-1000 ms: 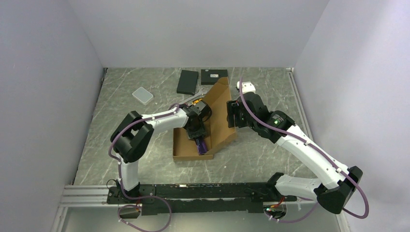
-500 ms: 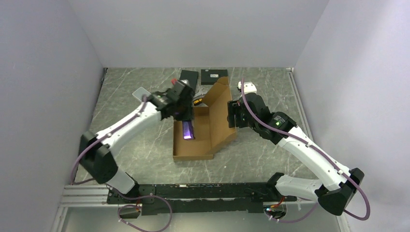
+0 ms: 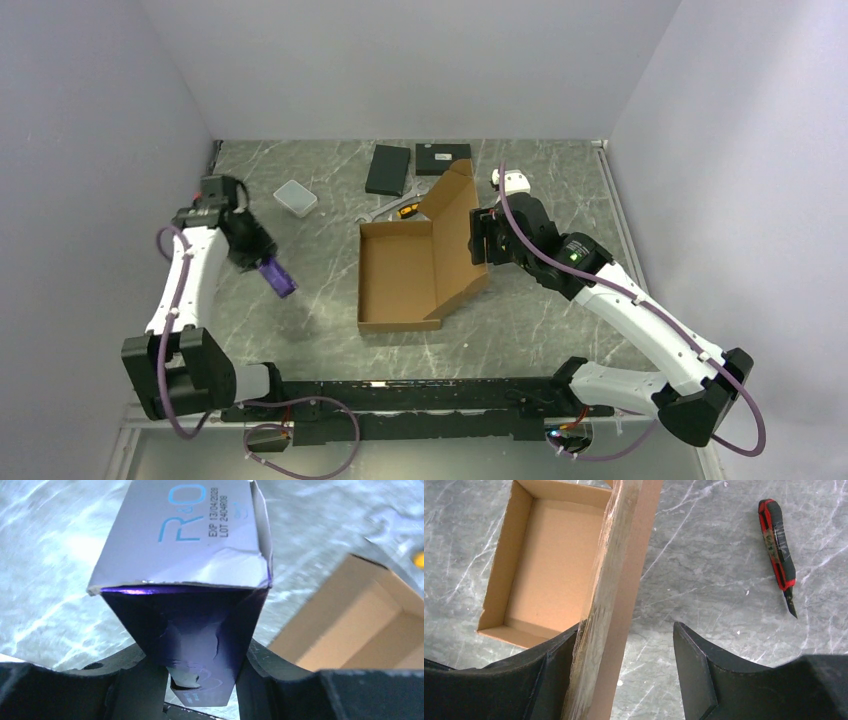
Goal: Unpack the express box
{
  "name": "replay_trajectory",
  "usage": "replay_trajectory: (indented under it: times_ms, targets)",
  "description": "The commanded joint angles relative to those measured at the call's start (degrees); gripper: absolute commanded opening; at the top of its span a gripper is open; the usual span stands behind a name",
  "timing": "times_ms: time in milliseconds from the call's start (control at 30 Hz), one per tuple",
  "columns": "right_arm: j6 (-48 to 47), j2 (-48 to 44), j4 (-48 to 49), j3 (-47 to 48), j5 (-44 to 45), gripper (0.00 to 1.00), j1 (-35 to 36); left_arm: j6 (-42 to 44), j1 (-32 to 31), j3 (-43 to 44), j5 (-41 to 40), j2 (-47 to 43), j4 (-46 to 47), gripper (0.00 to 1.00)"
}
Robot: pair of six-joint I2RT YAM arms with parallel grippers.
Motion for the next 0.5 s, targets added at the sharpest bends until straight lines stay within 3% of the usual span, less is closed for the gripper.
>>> replay_trajectory:
  times_ms: [0, 200, 367, 467]
  targets:
    - [-0.73, -1.13, 2.12, 0.16, -0.82, 0.65, 0.04, -4.15, 13.74, -7.47, 5.89, -2.82, 1.12, 0.49]
    - [-1.12, -0.94, 2.15, 0.5, -0.98, 0.65, 0.03, -10.92, 27.62, -14.79, 9.89, -1.14, 4.25, 0.49]
    - [-1.03, -0.91, 2.12, 0.53, -1.22, 0.65, 0.04, -17.97, 30.47, -14.48, 3.54, 0.78, 2.89, 0.52]
    - [-1.18, -1.17, 1.71, 0.56, -0.84, 0.65, 0.04, -20.26, 32.15, -15.19, 4.48, 1.87, 3.39, 0.53]
